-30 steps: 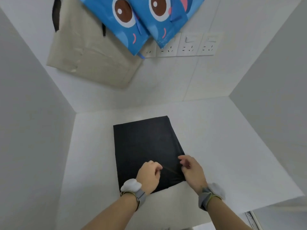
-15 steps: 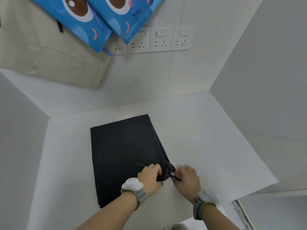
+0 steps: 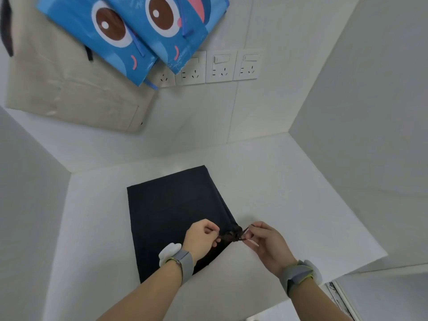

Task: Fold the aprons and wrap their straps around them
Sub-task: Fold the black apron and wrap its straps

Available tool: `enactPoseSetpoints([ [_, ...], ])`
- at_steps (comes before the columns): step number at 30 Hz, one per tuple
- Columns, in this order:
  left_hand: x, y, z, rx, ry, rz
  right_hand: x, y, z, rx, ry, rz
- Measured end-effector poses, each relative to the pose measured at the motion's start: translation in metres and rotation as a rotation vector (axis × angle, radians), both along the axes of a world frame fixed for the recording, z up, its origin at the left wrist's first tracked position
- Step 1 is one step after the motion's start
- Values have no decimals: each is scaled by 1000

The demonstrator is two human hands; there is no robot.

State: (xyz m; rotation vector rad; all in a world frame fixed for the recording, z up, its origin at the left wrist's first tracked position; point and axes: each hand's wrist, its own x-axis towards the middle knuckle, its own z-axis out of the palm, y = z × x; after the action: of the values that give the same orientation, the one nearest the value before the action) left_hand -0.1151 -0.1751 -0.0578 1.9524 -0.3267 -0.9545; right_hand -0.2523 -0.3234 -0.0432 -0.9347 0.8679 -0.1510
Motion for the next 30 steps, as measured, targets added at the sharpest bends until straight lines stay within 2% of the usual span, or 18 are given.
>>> enactPoseSetpoints([
  [3,6,1,6,27,-82,-43,4,5,4,-1,-2,9],
  [9,4,8,19,58,-127,-482,13,4,7,-22,34,2],
  [13,10,13,21,124,-199,-614,17,1,8,-6,20,-3],
  [16,16,18,20,114,-267,-599,19,2,9,-1,6,-17],
  [21,19,14,26,27,-398,-461,19,7,11,-52,-19,20],
  [26,15,-13,40,-143,-300,-340,21,16,16,-147,-104,111],
  [30,8,-38,41,-65,-344,-281,24,25,17,-213,-80,172],
])
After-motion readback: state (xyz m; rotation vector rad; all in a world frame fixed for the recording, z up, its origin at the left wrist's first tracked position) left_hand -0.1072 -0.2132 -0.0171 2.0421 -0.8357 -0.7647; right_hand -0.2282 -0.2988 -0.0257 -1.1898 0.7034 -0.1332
